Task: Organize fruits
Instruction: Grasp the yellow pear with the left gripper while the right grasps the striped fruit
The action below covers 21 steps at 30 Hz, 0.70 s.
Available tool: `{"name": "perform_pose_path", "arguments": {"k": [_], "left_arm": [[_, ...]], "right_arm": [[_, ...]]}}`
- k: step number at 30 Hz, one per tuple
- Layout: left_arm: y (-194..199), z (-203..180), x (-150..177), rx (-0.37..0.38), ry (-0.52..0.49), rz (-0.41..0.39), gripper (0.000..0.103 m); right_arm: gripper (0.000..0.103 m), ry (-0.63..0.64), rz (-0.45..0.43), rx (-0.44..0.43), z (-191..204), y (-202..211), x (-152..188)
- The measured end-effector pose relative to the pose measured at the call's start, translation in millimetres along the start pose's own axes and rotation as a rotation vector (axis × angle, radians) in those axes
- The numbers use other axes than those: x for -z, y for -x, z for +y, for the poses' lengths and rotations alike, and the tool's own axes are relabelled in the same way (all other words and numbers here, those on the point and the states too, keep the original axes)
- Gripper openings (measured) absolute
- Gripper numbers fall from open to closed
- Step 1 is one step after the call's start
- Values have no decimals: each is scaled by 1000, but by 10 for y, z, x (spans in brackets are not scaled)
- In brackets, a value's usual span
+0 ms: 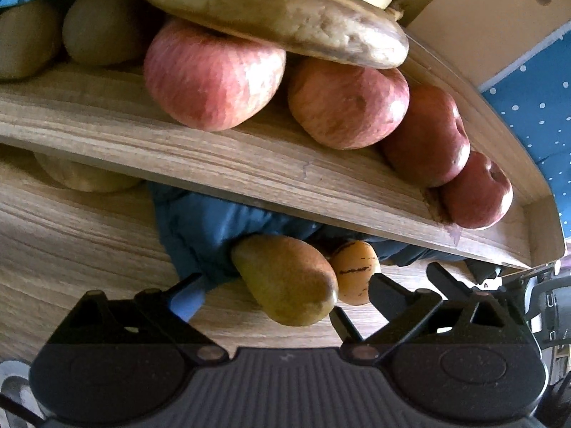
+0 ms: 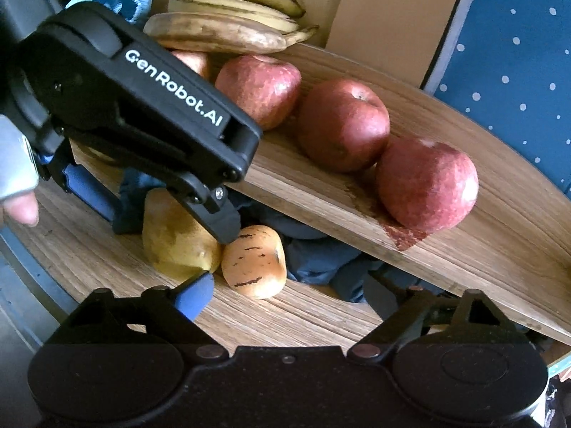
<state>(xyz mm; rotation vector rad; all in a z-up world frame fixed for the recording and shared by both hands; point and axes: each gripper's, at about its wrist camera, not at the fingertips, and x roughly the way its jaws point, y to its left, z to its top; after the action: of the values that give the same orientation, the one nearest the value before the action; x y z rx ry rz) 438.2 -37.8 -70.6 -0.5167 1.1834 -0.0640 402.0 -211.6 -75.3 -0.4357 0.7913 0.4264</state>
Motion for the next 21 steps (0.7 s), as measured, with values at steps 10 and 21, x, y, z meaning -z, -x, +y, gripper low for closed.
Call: {"name": "perform_pose_path", "arguments": {"k": [10, 21], "left_arm": [[-100, -42, 0, 9, 18, -4, 81], [-125, -7, -37, 8, 61, 8, 67]], "right_arm": [[71, 33, -2, -19, 60, -83, 0], [52, 104, -5, -26, 156, -130, 31]]}}
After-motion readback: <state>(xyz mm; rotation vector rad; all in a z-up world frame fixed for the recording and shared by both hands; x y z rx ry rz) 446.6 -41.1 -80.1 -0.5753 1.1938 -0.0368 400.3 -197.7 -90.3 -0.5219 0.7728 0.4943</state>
